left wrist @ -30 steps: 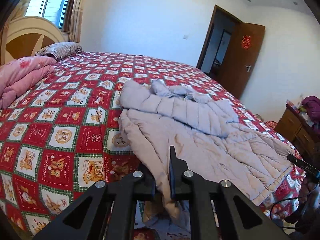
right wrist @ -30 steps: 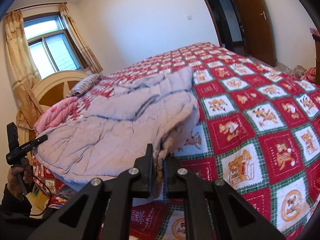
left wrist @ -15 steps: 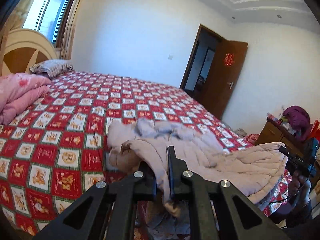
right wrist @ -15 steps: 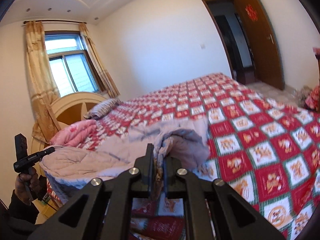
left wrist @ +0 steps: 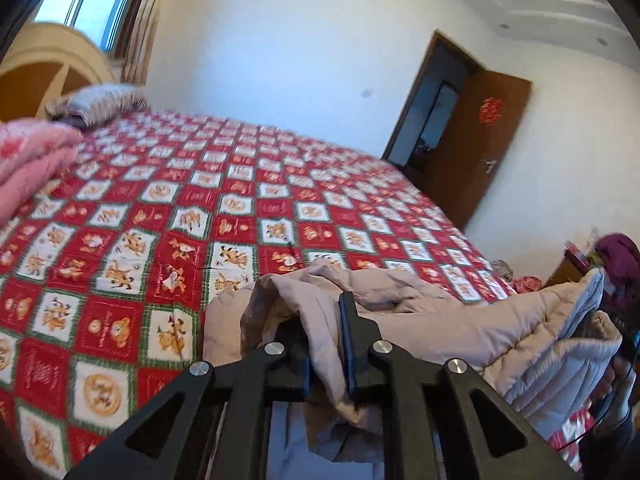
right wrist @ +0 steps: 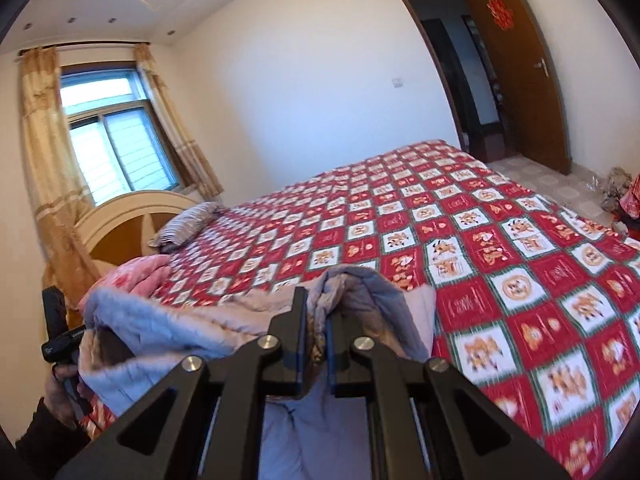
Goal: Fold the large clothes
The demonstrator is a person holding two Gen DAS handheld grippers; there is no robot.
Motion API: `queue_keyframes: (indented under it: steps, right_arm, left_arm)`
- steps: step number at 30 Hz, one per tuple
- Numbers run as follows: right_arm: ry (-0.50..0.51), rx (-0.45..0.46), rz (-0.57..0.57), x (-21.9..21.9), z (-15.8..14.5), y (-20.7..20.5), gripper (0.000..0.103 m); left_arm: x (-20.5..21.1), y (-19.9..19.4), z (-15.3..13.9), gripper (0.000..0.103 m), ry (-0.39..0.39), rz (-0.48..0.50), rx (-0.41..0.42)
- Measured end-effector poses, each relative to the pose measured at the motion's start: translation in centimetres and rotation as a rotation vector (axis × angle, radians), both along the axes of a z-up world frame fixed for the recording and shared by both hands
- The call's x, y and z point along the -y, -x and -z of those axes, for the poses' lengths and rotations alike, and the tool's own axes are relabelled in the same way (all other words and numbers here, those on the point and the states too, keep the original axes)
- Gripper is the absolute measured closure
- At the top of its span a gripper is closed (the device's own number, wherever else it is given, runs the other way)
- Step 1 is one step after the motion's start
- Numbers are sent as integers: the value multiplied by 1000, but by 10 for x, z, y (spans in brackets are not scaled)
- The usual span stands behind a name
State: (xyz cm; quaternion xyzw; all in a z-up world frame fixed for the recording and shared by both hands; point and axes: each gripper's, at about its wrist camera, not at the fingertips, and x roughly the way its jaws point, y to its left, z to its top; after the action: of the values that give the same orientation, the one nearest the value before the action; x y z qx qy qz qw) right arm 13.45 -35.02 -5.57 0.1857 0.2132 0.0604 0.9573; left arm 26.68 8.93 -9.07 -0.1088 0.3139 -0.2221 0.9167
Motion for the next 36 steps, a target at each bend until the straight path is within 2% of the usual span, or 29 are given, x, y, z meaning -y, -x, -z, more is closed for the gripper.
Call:
queue_keyframes:
  steps: [6,9,11,14,15,19,22,23,24,25,28,29,31,33,36]
  right_arm:
    - [56,-71,90,15,22,-75,93]
    - [68,-121,123,15,38,-117,93]
    - [89,-134,150,13,49,-141,92]
    - [146,-190,198,10,70,-179,90]
    - [168,-210,208,10,79,-190,89]
    - [176,-259,227,17,101,-213,71]
    - [173,-298,221,20,113,-230,63]
    - [175,-319,215,20,116,-236,61]
    - [171,-346,205,21,120,-242,60]
    - [150,-365,196,23,123,-247,59]
    - [108,-373,178,28,125,-249,52]
    - [90,-359,165,30,122,-247,49]
    - [64,-322,158,31,113,-243,31]
    - [67,-267,215,32,95,-235,20]
    - [80,-232,291,29,76,-229,20]
  left_arm:
    - [4,-56,17,72,-15,-121,-57]
    - [13,-83,34,69,-43,-167,-83]
    - [15,-101,47,65,-33,-191,-114]
    - [12,-125,64,52,17,-218,-183]
    - [11,-131,66,50,28,-227,-192]
    - [11,-140,67,45,11,-241,-182]
    - [18,-150,63,28,27,-244,-184]
    - [18,-154,60,11,59,-243,-179]
    - [17,-156,55,1,91,-250,-167]
    - [16,-156,47,1,104,-277,-133]
    - [20,-158,32,1,38,-317,-80]
    - [25,-158,28,1,-9,-340,-78]
    - [35,-151,22,1,-79,-352,-43]
    - [49,-138,18,1,-151,-367,6]
    - [77,-116,18,1,-264,-377,92]
